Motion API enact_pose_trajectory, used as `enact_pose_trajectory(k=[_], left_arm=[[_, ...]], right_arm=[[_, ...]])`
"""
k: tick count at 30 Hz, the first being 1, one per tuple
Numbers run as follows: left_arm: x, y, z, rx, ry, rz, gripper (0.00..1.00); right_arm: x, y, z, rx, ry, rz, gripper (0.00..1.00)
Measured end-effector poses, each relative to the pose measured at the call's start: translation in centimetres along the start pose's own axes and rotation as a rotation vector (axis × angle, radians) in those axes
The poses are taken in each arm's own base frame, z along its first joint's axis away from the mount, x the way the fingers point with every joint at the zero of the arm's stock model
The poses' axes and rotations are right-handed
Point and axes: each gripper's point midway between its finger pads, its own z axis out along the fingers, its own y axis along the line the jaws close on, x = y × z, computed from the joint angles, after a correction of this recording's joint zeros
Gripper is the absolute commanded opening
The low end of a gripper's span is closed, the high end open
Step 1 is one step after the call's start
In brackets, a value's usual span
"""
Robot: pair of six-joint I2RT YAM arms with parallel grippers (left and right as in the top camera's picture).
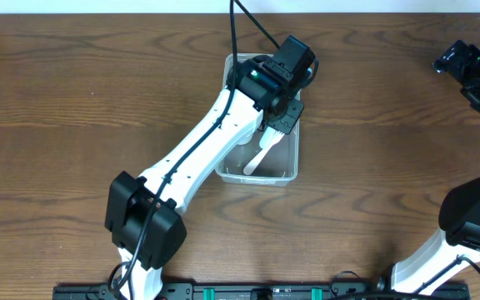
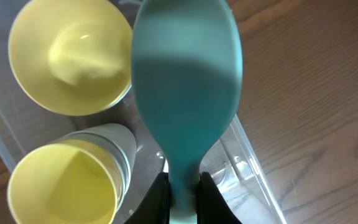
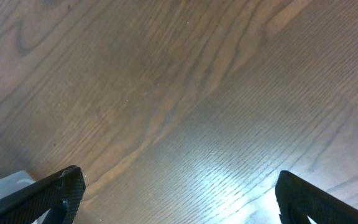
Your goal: Pack container
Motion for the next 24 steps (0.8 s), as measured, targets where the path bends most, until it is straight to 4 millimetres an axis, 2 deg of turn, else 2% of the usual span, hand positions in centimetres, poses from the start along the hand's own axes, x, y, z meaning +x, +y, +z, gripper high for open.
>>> enact_pose_trajectory(k=[1, 3, 4, 9, 12, 16, 18, 21, 24], left_arm=[[0.0, 0.0, 0.0, 0.0, -0.001, 0.0, 0.15], [0.0, 0.0, 0.0, 0.003, 0.0, 0.004, 0.53], [0.0, -0.1, 0.0, 0.003, 0.002, 0.001, 0.59], [0.3, 0.4, -0.5, 0.004, 0.013, -0.013, 0.64], [-0.7, 1.7, -2.2, 0.003, -0.031, -0.044, 0.71], [-2.3, 5.4, -6.7, -0.022, -0.142, -0.112, 0.84], [-2.4, 7.7, -9.5, -0.044, -0.196, -0.158, 0.98], [-1.8, 11.4, -13.1, -0.088, -0.255, -0.241, 0.98], [-0.8, 14.4, -14.6, -0.125, -0.27, -0.307, 1.0]], right_arm=[[0.0, 0.0, 0.0, 0.0, 0.0, 0.0, 0.99], [0.0, 0.0, 0.0, 0.0, 0.0, 0.0, 0.99], [0.0, 0.0, 0.0, 0.0, 0.0, 0.0, 0.99], [0.0, 0.0, 0.0, 0.0, 0.0, 0.0, 0.99], [0.0, 0.0, 0.0, 0.0, 0.0, 0.0, 0.99], [0.0, 0.0, 0.0, 0.0, 0.0, 0.0, 0.99], [0.0, 0.0, 0.0, 0.0, 0.0, 0.0, 0.99], [0.0, 0.0, 0.0, 0.0, 0.0, 0.0, 0.99], [0.0, 0.0, 0.0, 0.0, 0.0, 0.0, 0.99]])
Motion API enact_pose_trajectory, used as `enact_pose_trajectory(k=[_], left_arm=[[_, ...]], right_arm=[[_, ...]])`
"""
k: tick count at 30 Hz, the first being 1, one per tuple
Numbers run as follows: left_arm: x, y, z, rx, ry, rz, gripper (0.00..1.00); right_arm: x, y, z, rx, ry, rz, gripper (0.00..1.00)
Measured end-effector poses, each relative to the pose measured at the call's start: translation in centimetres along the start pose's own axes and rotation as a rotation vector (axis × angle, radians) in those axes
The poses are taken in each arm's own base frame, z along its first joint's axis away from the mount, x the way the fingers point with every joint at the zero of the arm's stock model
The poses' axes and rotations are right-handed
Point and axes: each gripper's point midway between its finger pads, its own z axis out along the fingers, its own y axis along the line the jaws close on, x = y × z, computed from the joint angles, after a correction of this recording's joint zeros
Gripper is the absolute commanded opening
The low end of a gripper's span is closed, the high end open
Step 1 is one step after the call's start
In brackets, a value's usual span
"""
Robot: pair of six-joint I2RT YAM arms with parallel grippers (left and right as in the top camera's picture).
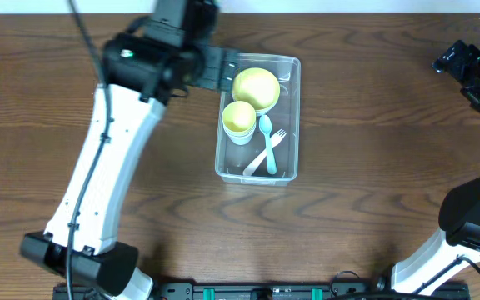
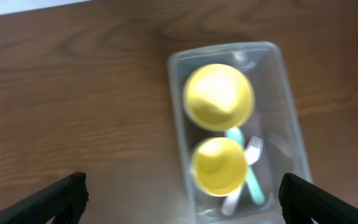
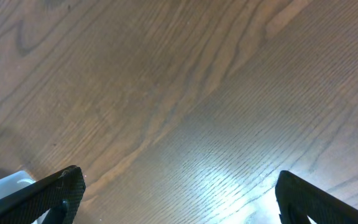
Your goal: Pack container
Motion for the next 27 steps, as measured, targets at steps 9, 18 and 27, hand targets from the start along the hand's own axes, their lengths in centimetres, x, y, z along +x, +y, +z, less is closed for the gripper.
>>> enact_pose_trajectory(k=[9, 18, 27], left_arm=[[1.6, 6.5, -0.8, -0.098, 0.063, -0.127, 0.98], [5.5, 6.7, -4.4, -0.108, 0.166, -0.151, 0.98], [2.6, 7.3, -4.3, -0.126, 0.046, -0.164, 0.98]], right_arm=[[0.0, 0.0, 0.0, 0.0, 0.0, 0.0, 0.99], [0.0, 0.0, 0.0, 0.0, 0.0, 0.0, 0.99], [0.0, 0.0, 0.0, 0.0, 0.0, 0.0, 0.99]])
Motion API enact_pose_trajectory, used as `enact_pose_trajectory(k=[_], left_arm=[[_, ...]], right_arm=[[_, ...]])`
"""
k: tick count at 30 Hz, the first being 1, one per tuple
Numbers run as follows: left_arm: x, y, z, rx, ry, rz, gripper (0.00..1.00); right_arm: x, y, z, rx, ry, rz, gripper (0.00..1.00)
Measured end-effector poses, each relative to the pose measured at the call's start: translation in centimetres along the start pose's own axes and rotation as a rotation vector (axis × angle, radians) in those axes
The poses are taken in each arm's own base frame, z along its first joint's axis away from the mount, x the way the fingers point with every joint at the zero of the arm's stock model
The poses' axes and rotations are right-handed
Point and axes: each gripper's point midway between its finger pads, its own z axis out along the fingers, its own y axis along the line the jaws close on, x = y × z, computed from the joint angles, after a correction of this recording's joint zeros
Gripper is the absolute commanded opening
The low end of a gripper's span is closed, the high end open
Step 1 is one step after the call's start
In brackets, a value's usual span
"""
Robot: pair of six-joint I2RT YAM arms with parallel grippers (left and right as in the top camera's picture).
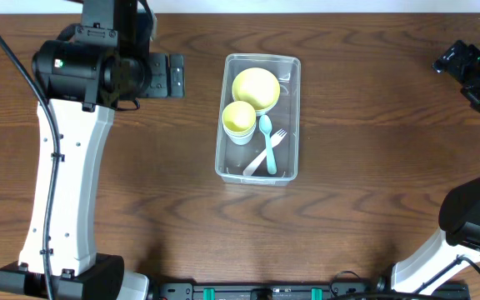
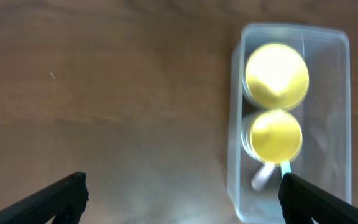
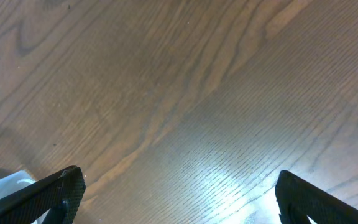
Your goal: Pack container
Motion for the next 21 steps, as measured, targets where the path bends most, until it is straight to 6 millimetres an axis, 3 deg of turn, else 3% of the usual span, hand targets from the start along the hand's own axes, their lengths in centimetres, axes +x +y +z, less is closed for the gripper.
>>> enact_pose_trajectory(k=[5, 10, 15, 21], left_arm=[[-2.3, 2.0, -0.2, -0.044, -0.09, -0.039, 0.98], [-3.0, 4.3, -1.6, -0.081, -0.145, -0.084, 0.98], [-2.9, 5.2, -6.2, -0.096, -0.25, -0.106, 0.98], [-1.8, 6.1, -13.3, -0.109, -0.413, -0.133, 0.97]], right_arm=[[0.0, 0.0, 0.0, 0.0, 0.0, 0.0, 0.99], [0.0, 0.0, 0.0, 0.0, 0.0, 0.0, 0.99], [0.0, 0.0, 0.0, 0.0, 0.0, 0.0, 0.99], [0.0, 0.0, 0.0, 0.0, 0.0, 0.0, 0.99]])
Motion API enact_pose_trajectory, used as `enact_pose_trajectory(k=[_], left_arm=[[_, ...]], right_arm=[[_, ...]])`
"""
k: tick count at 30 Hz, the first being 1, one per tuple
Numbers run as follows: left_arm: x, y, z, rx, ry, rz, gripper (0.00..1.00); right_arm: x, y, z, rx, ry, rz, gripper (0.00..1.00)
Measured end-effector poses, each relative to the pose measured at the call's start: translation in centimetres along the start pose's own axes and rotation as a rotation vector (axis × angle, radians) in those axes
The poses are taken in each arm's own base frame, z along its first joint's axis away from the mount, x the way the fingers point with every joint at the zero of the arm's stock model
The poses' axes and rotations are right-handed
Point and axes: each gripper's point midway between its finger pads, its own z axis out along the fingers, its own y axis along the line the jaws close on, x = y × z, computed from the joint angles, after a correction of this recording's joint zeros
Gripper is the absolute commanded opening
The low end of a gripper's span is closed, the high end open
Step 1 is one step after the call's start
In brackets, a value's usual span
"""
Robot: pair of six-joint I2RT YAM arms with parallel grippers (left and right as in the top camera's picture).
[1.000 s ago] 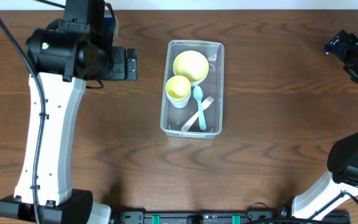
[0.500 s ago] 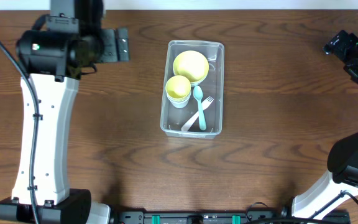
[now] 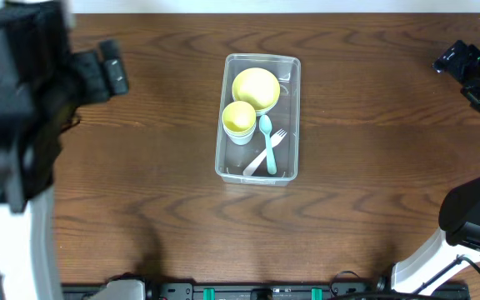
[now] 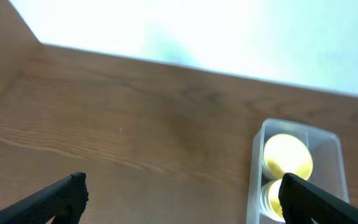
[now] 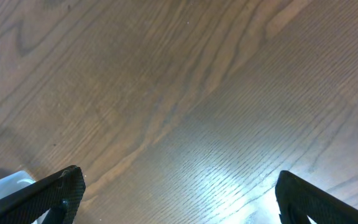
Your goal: Pack container
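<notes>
A clear plastic container [image 3: 259, 117] stands in the middle of the table. Inside it are a yellow bowl [image 3: 255, 87], a yellow cup [image 3: 239, 119], a teal spoon [image 3: 267, 143] and a white fork [image 3: 265, 153]. My left gripper [image 4: 179, 198] is open and empty, high above the table's far left; its view catches the container [image 4: 298, 168] at the lower right. My right gripper [image 5: 179, 194] is open over bare wood at the far right, away from the container.
The left arm [image 3: 15, 108] looms large and blurred at the overhead view's left side. The right arm [image 3: 473, 75] stands along the right edge. A pale wall borders the table's far edge [image 4: 185, 65].
My left gripper has risen and pulled farther left, away from the container, which now shows smaller in its view. The right gripper has not moved. The container's contents are unchanged.
My left gripper was shut on the teal spoon inside the container, beside the bowl and cup. Then the spoon lay in the container and the gripper was open above its left. It stood farther left after that, and now higher and farther still.
</notes>
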Motion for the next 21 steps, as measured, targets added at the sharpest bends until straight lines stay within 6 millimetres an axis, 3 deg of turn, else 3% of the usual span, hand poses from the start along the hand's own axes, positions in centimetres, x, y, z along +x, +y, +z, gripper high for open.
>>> enact_pose_trajectory(k=[3, 7, 15, 21], left_arm=[[0.2, 0.8, -3.0, -0.01, -0.052, -0.013, 0.98], [2.4, 1.5, -5.2, -0.022, -0.052, -0.02, 0.98], [9.1, 2.4, -6.0, -0.027, -0.015, -0.019, 0.98], [12.6, 2.9, -6.3, -0.015, -0.103, -0.023, 0.98]], right_arm=[[0.0, 0.0, 0.0, 0.0, 0.0, 0.0, 0.99], [0.0, 0.0, 0.0, 0.0, 0.0, 0.0, 0.99], [0.0, 0.0, 0.0, 0.0, 0.001, 0.0, 0.99], [0.0, 0.0, 0.0, 0.0, 0.0, 0.0, 0.99]])
